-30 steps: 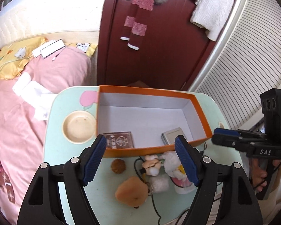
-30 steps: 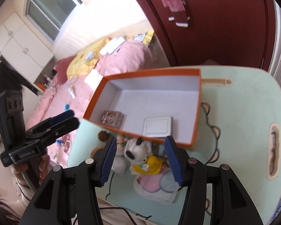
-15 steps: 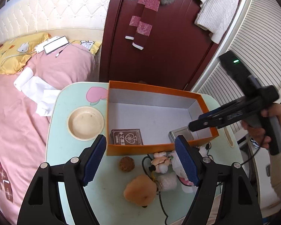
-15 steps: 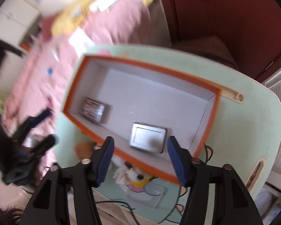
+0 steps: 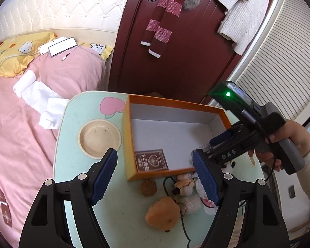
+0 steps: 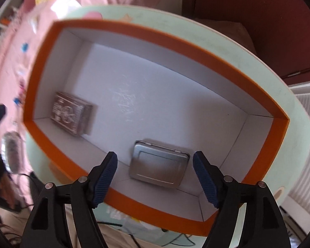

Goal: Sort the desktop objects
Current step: 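Reach into the box and grasp the silver metal tin with the right gripper, then lift the metal tin out with the right gripper while the left reaches toward the card pack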

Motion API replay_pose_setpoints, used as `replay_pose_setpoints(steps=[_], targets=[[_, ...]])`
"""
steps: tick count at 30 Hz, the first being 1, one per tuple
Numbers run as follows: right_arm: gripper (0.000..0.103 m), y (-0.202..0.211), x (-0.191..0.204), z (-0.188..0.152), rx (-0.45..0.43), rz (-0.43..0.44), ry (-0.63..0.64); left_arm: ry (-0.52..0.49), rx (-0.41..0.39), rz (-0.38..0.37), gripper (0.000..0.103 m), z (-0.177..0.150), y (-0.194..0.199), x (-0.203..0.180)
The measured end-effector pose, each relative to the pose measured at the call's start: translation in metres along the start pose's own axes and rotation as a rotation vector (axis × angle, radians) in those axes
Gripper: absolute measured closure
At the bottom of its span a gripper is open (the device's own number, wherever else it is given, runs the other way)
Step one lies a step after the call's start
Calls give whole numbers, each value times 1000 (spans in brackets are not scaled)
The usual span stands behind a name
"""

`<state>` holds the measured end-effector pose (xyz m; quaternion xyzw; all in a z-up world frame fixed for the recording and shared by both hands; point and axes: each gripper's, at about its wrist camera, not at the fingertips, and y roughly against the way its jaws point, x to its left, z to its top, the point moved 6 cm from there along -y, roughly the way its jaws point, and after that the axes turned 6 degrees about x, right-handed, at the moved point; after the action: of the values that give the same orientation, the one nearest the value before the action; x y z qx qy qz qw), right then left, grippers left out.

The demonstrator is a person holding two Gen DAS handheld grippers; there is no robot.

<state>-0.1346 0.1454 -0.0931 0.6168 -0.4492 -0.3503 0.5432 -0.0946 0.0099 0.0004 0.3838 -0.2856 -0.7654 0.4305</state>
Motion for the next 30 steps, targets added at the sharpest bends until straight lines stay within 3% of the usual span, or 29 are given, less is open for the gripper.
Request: replay_pose_setpoints(steps=[3,6,10,13,16,19,20,25,27,30], targets=[[31,-7,4,-2,19,-88,47,7,4,-15,27,0,-3,1],[43,-9,10,-4,53,-72,57,9,3,-21,27,-1,-3,1],[43,-10,10,-7,45,-48,45,-2,0,-10,27,2,1,1],[43,2,8,-8,-23,11,19,-24,17,-10,27,8,3,0],[43,30,0,-13,-159,52,-16,-64,90,-65,27,18,-1,-10],[43,63,-11,-27,-319,74,-54,-118,247,-191,27,29,-14,-29],[43,72,-17,-34,-364,87,-70,-143,321,-199,27,32,-23,-34],[42,102,-44,-58,-481,178,-148,-340,704,-96,27,41,-74,-52],[43,102,-48,-66,-496,202,-169,-443,799,8,27,43,-92,-52],[43,100,-56,-74,-505,233,-181,-619,888,98,27,40,-109,-60]])
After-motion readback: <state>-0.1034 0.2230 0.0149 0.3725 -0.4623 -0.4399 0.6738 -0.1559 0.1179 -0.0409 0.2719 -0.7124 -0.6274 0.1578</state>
